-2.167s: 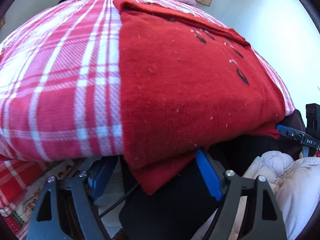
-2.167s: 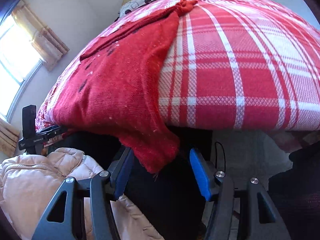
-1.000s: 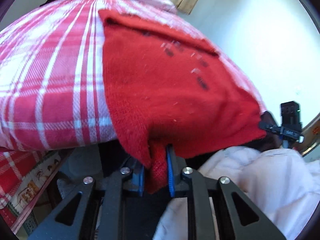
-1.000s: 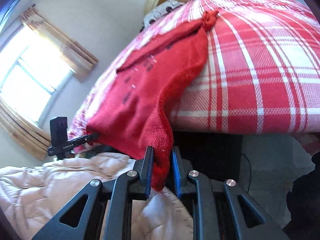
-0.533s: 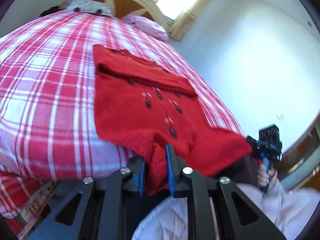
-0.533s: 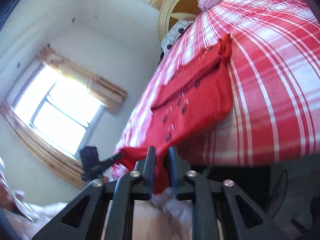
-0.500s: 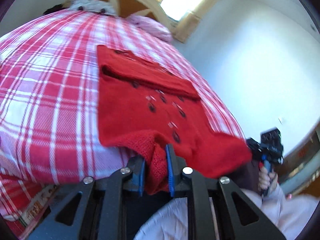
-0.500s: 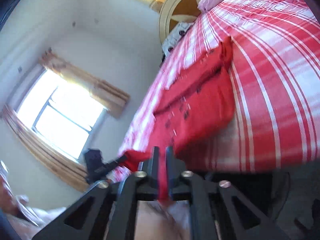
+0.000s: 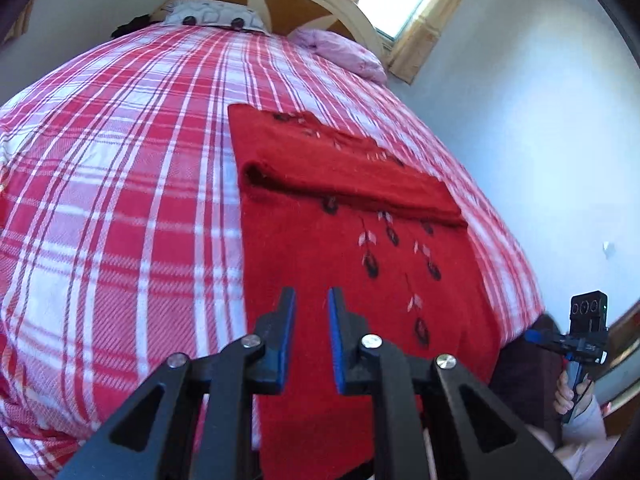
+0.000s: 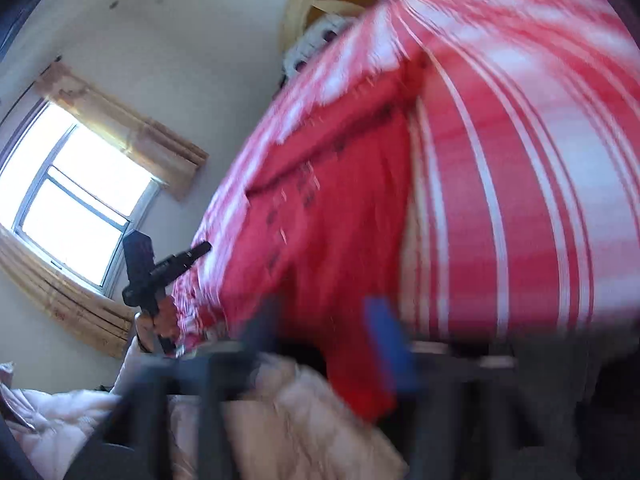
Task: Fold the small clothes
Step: 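Lift the hem with the right gripper while the left gripper grasps the hem too, then fold the held hem up toward the collar with both grippers and release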
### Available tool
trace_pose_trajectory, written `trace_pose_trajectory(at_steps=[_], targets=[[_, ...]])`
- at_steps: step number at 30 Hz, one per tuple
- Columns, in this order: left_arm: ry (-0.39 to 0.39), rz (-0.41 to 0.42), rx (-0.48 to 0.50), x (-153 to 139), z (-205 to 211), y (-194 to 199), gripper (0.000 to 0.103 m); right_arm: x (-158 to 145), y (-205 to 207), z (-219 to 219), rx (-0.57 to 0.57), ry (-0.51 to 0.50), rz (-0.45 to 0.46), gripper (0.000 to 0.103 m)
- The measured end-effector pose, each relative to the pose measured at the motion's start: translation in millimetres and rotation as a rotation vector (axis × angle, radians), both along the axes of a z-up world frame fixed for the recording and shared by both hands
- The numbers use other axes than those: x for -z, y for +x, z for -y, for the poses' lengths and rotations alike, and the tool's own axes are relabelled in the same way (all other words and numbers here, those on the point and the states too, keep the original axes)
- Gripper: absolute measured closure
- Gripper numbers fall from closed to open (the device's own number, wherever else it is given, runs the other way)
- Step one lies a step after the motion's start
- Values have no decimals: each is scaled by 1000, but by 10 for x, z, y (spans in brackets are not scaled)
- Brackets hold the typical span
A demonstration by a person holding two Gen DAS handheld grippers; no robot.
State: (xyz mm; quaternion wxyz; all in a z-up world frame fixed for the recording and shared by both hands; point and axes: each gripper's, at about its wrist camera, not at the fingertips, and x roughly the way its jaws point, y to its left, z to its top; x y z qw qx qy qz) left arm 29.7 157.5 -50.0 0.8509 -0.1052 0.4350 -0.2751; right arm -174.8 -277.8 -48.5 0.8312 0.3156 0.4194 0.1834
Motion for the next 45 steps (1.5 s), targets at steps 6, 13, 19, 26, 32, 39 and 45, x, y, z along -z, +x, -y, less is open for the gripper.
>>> trace_pose_trajectory(at_steps=[6,13,19,26,32,39,45], targets=[[75,-14,41,291,-191,-434,44,518,-88,-4,31,29,-107,19],[79,-38,89,507,-165,-600,39,771,176,-430,-66,-191,-162,32],[73,-65,214,565,-78,-766,39,718,221,-569,-121,-228,-137,51],[174,-150,219,907,106,-688,39,807,238,-486,-108,-151,-131,58],[78,-194,187,882,24,-623,93,812,211,-524,-136,-166,-120,86],[-40,-131,221,508,42,-690,97,485,99,-387,-142,21,-25,87],[-237,-112,122,69,-134,-373,97,-1,310,-85,-85,279,103,88]])
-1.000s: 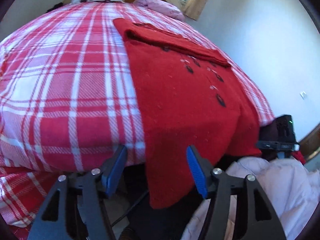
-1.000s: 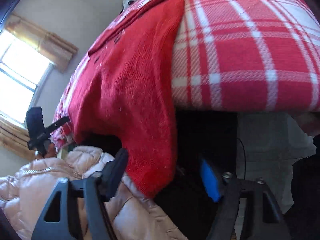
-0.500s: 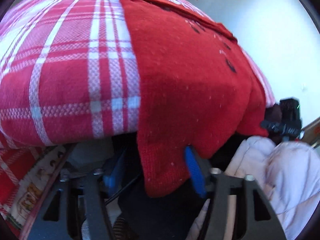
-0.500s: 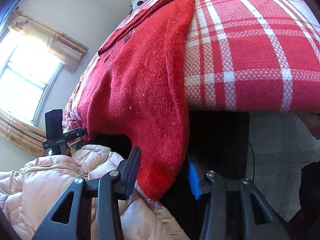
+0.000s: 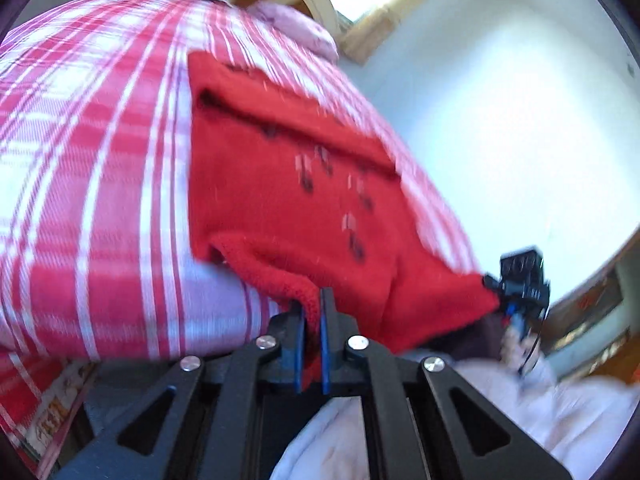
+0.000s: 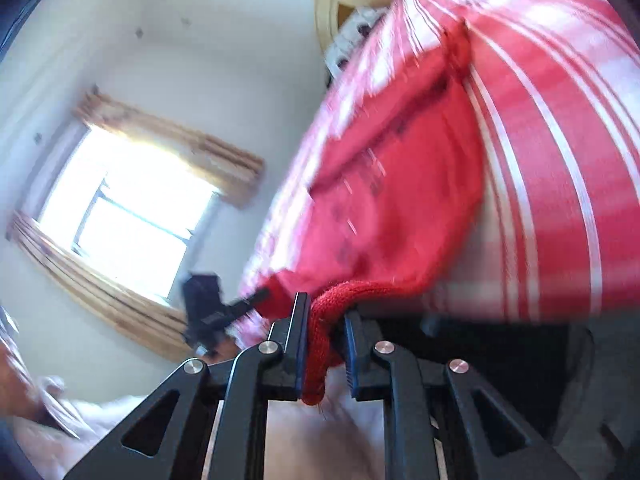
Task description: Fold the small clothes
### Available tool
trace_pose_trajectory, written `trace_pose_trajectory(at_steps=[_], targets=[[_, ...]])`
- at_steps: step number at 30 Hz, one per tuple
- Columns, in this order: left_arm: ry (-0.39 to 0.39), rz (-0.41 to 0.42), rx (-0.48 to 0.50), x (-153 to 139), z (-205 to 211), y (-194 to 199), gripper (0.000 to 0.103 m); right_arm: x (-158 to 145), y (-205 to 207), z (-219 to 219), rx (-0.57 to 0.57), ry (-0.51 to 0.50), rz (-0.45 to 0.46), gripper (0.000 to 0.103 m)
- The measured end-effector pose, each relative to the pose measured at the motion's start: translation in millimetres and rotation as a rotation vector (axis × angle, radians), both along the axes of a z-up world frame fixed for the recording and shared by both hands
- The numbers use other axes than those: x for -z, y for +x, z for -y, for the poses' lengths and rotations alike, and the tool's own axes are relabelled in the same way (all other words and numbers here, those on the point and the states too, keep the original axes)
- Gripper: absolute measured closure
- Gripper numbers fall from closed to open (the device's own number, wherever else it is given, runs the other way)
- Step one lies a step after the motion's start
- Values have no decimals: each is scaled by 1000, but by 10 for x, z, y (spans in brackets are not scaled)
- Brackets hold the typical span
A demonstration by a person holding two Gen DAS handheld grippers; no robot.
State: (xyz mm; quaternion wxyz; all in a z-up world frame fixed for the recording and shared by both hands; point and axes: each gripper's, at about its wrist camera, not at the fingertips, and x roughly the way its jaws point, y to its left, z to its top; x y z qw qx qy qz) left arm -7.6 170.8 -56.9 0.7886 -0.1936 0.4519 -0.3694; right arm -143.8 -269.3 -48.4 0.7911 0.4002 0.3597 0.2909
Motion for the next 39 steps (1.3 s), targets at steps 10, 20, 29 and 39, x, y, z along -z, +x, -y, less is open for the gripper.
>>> trace_pose_trajectory(at_steps=[10,20,29,39], targets=[[132,-61,-224,42,221,1408,96,188,1263,468,217,49,-92,89],[221,47,-304,-87,-225,1395,63,250,1160,840,223,226,-70,40],[444,252,-218,-184,-348,960,39,-1084,-69,916,167,108,200,28],[667,362,-126,49,25,847,27,-779,-258,8,144,-629,133,27]])
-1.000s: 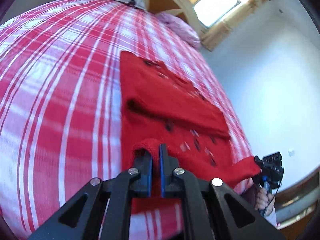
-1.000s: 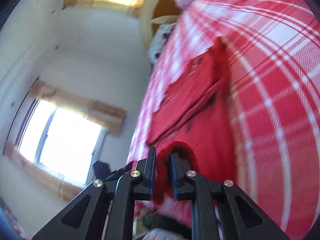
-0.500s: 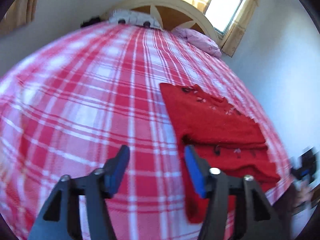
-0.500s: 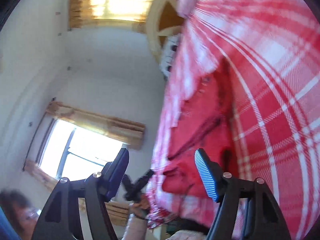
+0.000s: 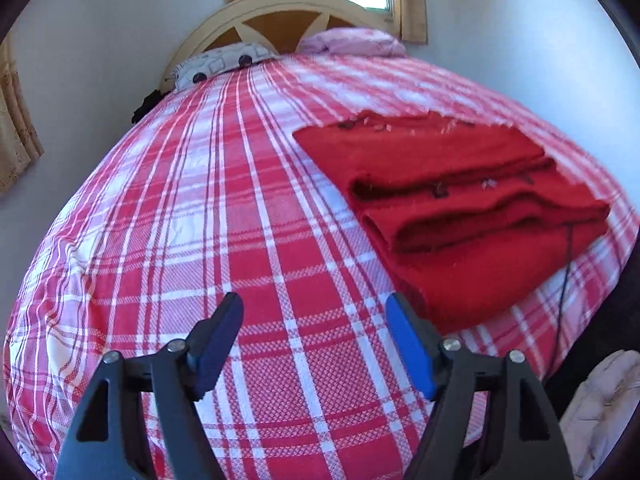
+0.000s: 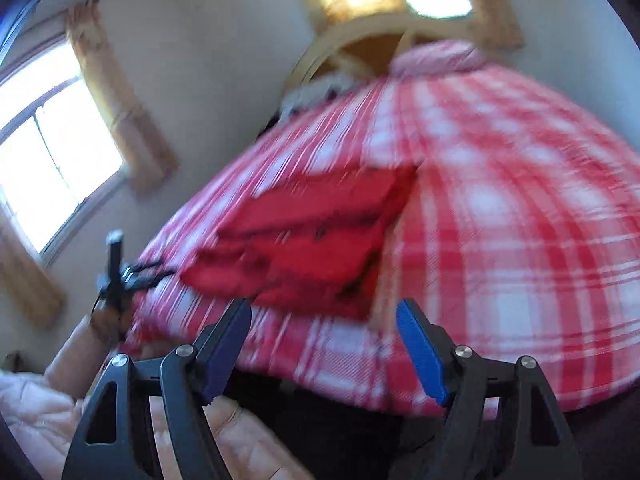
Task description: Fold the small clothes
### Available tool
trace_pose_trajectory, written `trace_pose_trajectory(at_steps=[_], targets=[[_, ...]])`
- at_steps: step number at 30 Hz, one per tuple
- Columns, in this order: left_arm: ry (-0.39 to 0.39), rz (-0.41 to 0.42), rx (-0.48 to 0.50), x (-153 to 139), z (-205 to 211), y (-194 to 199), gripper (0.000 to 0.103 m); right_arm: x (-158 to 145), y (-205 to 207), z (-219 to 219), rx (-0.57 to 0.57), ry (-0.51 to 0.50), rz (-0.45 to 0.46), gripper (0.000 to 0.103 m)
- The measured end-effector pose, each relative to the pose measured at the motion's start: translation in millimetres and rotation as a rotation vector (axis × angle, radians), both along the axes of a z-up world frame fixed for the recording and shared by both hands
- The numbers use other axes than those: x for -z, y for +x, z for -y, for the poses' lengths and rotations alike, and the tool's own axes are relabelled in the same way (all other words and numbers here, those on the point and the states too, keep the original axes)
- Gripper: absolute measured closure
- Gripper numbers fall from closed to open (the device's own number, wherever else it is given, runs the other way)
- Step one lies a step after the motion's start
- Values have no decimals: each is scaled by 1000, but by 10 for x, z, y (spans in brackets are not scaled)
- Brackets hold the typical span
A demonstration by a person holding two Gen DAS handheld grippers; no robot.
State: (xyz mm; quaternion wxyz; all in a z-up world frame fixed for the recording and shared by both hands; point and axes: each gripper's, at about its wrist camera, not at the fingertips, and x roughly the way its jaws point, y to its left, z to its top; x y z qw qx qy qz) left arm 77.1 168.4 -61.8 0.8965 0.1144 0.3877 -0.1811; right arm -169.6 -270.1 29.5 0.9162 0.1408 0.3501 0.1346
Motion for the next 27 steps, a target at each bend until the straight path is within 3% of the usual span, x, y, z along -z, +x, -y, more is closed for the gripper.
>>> trace_pose_trajectory(at_steps=[1,5,10,16,19,20,21,22,24,27], targets=[[6,-1,11,21,19,-13,27,17,-4,-49,-9,-17,5,27],[46,10,50,109,160,-4,27,72,84,-348,-24,-243,67,27],[78,14,60,154,370,91,27,462,499,-666,-106,-498,31,30],[66,-5,45,153,439,194,27,691,795,-805,-224,-752,15,54],[60,-13,40,152,460,236,27,723,923,-785,-270,-762,-7,58],[56,-16,40,151,466,246,27,714,959,-773,-277,-758,-4,65],[52,-19,40,148,479,261,27,680,1003,-740,-289,-714,-8,80],[50,-21,39,143,490,276,27,655,1064,-707,-296,-651,-18,85],[33,-28,36,121,506,319,27,573,1239,-604,-258,-548,-30,86],[-12,-44,37,70,545,411,27,529,1553,-431,-166,-491,-53,86]])
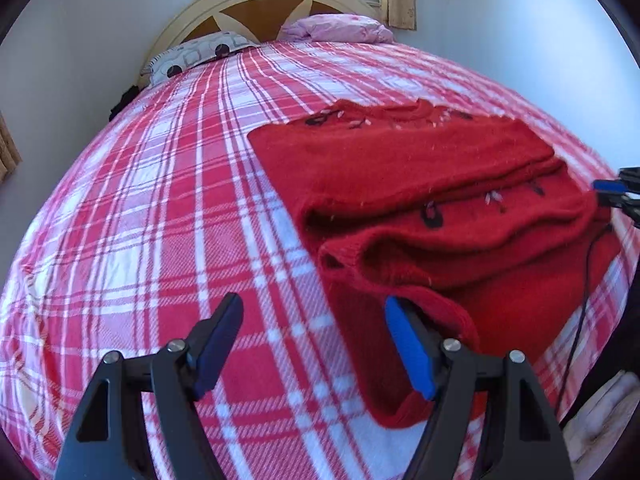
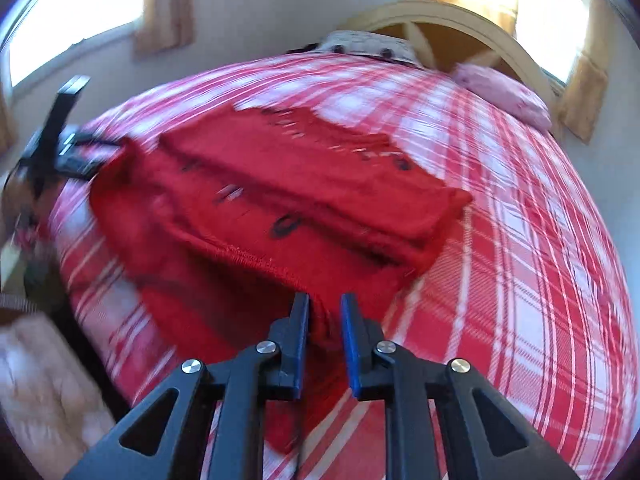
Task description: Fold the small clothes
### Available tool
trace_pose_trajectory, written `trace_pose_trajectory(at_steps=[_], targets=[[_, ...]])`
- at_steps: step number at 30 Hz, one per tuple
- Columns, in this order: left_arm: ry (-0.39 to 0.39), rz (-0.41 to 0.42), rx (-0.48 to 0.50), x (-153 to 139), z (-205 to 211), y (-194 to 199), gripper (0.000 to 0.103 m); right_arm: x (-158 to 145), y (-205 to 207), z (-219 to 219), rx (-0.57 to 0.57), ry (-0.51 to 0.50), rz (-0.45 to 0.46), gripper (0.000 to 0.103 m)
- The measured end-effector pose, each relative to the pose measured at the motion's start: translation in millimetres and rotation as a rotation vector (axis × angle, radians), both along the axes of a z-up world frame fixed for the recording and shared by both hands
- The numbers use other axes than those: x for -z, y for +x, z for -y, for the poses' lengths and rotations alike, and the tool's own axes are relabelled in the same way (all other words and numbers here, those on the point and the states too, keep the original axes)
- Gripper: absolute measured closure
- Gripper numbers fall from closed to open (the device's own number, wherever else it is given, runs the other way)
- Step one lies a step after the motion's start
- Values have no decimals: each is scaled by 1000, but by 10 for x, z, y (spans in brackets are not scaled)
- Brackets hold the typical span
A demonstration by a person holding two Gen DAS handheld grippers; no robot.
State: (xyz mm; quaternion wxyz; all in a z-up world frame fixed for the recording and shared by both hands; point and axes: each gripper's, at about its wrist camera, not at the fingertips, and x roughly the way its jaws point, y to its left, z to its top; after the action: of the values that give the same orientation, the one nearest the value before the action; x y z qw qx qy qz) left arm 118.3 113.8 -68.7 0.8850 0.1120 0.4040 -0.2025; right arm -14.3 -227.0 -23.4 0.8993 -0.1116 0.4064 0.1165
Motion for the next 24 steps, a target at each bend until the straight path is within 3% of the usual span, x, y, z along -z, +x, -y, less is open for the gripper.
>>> trace_pose_trajectory(at_steps=[3,7,10,12,15,19,24], targets=[[-2,1,2,-17,64,78,27,39,313,225,107,94,-27,86],[-50,-26,15,-23,67,123,27,27,427,496,154,363,-53,86],[-84,-49,11,-15,2,151,27,-12,329,623,173,530,-60,74],[-113,-59,0,-35,-47,175,27,-57,189,616,178,559,-25,57],[-162,-70,-23,-76,-81,237,27,-131,-38,526,156,595,14,40],[-214,-110,-6,-42,2,323,27,-143,-244,446,142,668,-8,38],[-276,-184,28,20,162,411,27,-122,-331,410,174,601,16,38]])
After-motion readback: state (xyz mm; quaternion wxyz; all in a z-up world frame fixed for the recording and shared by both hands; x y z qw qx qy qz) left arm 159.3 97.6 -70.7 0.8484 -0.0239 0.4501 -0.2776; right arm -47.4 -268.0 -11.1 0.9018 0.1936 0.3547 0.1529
